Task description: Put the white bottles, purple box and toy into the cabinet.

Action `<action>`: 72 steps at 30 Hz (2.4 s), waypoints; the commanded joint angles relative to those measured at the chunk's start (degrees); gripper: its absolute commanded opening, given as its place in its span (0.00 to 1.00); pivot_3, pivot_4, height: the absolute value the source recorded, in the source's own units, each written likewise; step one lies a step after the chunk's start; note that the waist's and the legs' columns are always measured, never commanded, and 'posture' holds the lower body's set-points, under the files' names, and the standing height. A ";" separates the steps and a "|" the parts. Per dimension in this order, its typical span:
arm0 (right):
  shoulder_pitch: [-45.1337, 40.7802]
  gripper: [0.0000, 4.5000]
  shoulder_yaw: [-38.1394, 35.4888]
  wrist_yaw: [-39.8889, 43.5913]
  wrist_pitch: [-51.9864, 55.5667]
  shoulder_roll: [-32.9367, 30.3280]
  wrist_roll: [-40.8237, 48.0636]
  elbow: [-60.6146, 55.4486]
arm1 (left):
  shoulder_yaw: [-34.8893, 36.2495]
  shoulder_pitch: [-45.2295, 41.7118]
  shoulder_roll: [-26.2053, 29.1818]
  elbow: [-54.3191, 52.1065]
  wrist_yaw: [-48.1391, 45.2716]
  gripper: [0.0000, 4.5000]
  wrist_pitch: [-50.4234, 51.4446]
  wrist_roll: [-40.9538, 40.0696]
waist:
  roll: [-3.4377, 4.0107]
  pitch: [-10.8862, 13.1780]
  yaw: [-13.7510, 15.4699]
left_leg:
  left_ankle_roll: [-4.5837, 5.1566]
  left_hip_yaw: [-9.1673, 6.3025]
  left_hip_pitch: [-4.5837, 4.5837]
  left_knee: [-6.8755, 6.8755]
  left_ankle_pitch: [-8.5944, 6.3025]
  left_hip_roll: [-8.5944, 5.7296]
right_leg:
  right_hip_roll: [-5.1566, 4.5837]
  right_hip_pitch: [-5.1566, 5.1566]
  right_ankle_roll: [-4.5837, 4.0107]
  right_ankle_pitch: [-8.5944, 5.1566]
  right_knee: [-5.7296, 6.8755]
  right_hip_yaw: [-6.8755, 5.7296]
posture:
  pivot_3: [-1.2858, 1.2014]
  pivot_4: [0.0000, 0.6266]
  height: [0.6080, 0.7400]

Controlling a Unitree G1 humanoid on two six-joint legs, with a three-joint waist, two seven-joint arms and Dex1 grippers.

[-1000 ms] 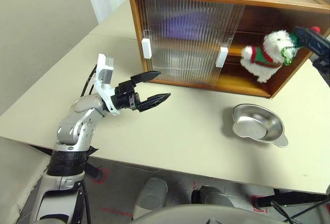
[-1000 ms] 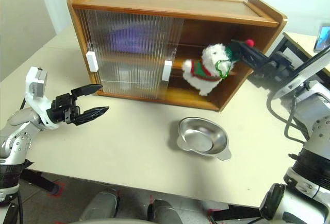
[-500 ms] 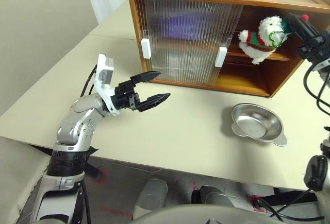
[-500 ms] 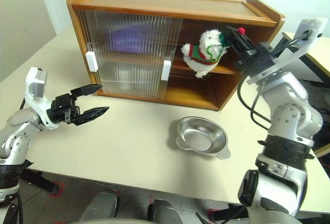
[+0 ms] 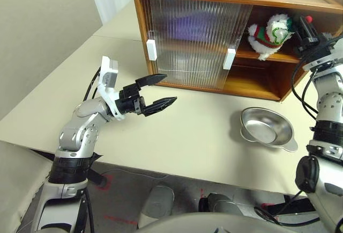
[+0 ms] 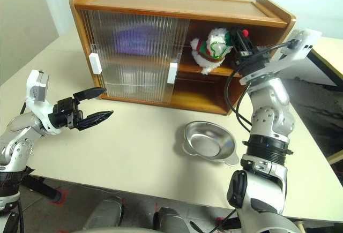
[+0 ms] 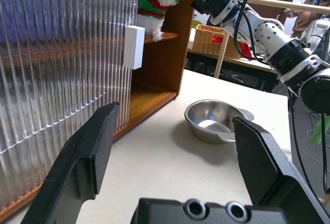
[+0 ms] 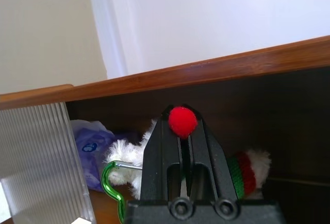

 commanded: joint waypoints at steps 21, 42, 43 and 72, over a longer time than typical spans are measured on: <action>-2.52 0.00 8.01 -6.73 -1.94 0.02 -14.39 13.08 | -0.27 1.09 0.04 -2.39 1.36 1.00 1.08 -0.60 | 0.01 0.00 0.58 | 0.05 -0.11 -0.06 -0.15 0.03 0.13 | -0.08 -0.30 -0.10 0.09 0.00 0.09 | 0.62 0.06 1.00; -7.74 0.99 8.91 -10.01 -8.32 -1.31 -20.58 21.93 | -0.32 1.50 0.26 -2.96 1.74 1.00 1.34 -0.90 | 0.05 0.04 0.84 | 0.09 -0.05 -0.23 -0.39 0.05 0.35 | -0.10 -0.70 -0.16 0.28 -0.06 0.16 | 0.62 0.06 1.00; -7.19 0.99 9.03 -9.30 -8.01 -1.68 -20.44 20.56 | -0.39 1.47 0.26 -2.93 1.67 1.00 1.33 -0.88 | 0.05 0.04 0.84 | 0.09 -0.05 -0.24 -0.40 0.05 0.36 | -0.10 -0.72 -0.16 0.28 -0.06 0.17 | 0.62 0.06 1.00; 36.06 0.99 -2.92 24.41 37.22 -29.51 11.40 -22.07 | -1.01 0.42 0.36 -1.02 -0.02 1.00 0.55 0.12 | -0.19 0.21 1.11 | -0.23 0.38 -0.03 0.01 0.12 -0.19 | -0.07 0.14 0.26 -0.38 -0.06 0.09 | 0.61 0.06 1.00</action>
